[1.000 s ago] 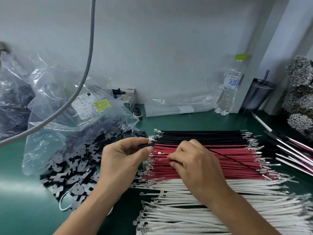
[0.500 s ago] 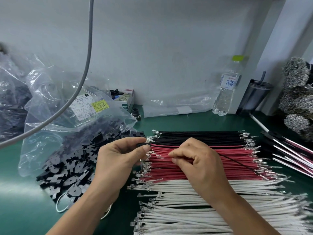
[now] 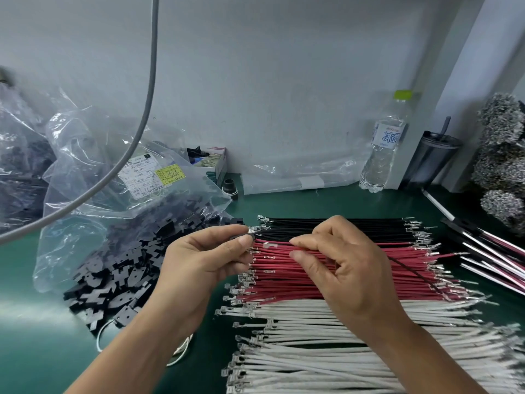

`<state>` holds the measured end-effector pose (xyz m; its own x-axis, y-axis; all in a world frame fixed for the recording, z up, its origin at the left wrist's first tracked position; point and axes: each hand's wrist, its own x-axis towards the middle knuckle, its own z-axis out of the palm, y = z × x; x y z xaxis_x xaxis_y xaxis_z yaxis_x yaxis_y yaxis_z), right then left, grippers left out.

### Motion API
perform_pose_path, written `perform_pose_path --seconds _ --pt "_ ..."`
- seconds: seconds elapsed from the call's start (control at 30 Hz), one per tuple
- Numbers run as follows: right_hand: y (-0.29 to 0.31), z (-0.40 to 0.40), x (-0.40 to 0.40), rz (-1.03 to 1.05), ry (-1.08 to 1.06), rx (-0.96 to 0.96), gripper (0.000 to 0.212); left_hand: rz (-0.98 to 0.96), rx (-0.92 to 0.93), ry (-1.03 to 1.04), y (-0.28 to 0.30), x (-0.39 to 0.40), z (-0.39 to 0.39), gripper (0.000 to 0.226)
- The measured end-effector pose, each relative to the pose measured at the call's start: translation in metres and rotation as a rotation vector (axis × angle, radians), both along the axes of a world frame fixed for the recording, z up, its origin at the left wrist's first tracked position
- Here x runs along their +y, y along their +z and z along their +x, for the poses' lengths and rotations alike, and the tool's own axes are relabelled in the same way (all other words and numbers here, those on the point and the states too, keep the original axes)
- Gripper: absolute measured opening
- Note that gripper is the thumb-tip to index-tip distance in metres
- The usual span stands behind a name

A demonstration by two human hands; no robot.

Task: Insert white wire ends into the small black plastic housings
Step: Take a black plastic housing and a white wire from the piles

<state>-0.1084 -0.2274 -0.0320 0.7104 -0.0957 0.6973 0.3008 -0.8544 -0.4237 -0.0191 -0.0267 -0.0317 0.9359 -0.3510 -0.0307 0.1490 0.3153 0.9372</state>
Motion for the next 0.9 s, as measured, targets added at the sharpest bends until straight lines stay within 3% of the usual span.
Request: perform_pose_path --seconds 0.17,0.3,0.5,0.9 --pt "0.0041 -0.0021 -0.0015 0.027 0.019 -0.050 0.021 -0.014 0.034 -0.077 0.0007 0.0002 -0.0006 0.039" --pt "0.0089 -0.0038 0.0038 -0.016 0.016 0.034 0.037 -0.033 0.055 -0.103 0.0013 -0.0003 -0.0008 0.037" --pt "0.0034 -0.0034 0.0048 0.020 0.013 -0.050 0.020 -0.040 0.069 -0.144 0.0015 -0.0002 -0.0018 0.035" --pt "0.0016 -0.0037 0.0057 0.009 -0.030 -0.089 0.017 -0.045 0.085 -0.204 0.0024 -0.0002 -0.0025 0.032"
